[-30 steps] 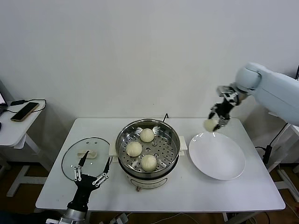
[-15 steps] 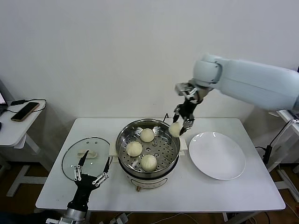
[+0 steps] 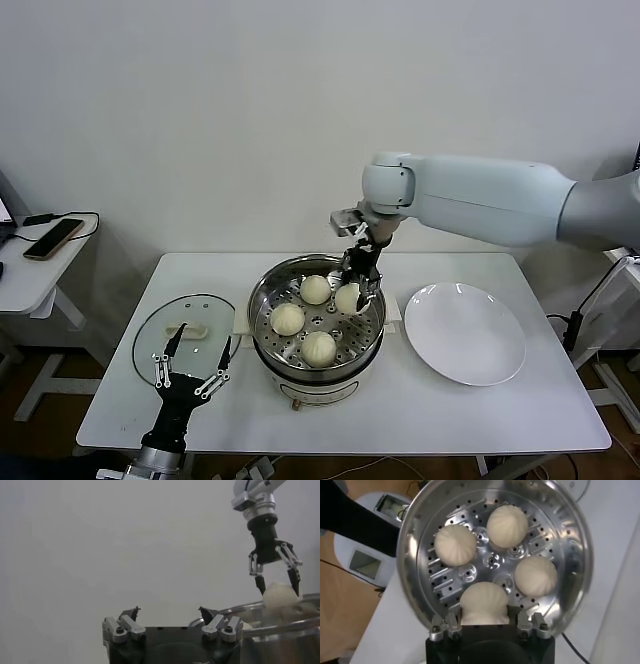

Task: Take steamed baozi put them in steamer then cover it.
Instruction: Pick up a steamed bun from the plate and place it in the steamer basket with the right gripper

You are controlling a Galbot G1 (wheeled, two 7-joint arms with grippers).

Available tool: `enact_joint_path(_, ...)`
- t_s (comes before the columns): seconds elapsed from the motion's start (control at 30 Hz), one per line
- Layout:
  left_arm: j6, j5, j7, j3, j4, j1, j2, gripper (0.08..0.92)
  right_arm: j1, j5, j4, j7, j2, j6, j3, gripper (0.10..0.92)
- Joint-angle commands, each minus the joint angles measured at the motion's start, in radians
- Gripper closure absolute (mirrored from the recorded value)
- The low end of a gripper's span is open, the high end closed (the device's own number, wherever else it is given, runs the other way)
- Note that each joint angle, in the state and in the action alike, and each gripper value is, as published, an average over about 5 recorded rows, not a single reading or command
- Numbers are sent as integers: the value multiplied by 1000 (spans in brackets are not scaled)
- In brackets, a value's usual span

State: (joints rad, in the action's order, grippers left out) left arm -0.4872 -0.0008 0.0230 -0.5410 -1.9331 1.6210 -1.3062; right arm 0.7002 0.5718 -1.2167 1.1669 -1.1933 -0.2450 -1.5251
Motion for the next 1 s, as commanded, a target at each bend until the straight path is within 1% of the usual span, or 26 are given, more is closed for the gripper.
enact_joint_path(0.03, -1, -1, -1, -1, 1, -1, 0, 177, -51, -20, 50, -19, -52, -9, -15, 389)
enact_joint_path(0.5, -2, -1, -2, -6, 0, 0, -1, 177, -58, -65, 57, 7, -54, -1, -14, 389)
enact_joint_path(0.67, -3, -1, -2, -6, 1, 0, -2, 177, -59, -73, 55, 12, -53, 5, -13, 375)
enact_joint_path(0.73, -3, -2, -2, -6, 1, -1, -2, 177, -59, -75, 53, 15, -52, 8, -13, 342)
enact_joint_path(0.87, -3, -2, -2, -7, 1, -1, -2, 177, -58, -80, 53, 19, -51, 13, -6, 230)
enact_joint_path(0.9, -3, -2, -2, -7, 1, -1, -3, 177, -56, -81, 52, 21, -50, 15, -3, 216)
enact_joint_path(1.0, -2, -2, -2, -6, 1, -1, -3, 177, -54, -85, 40, 23, -38, 19, 22, 204)
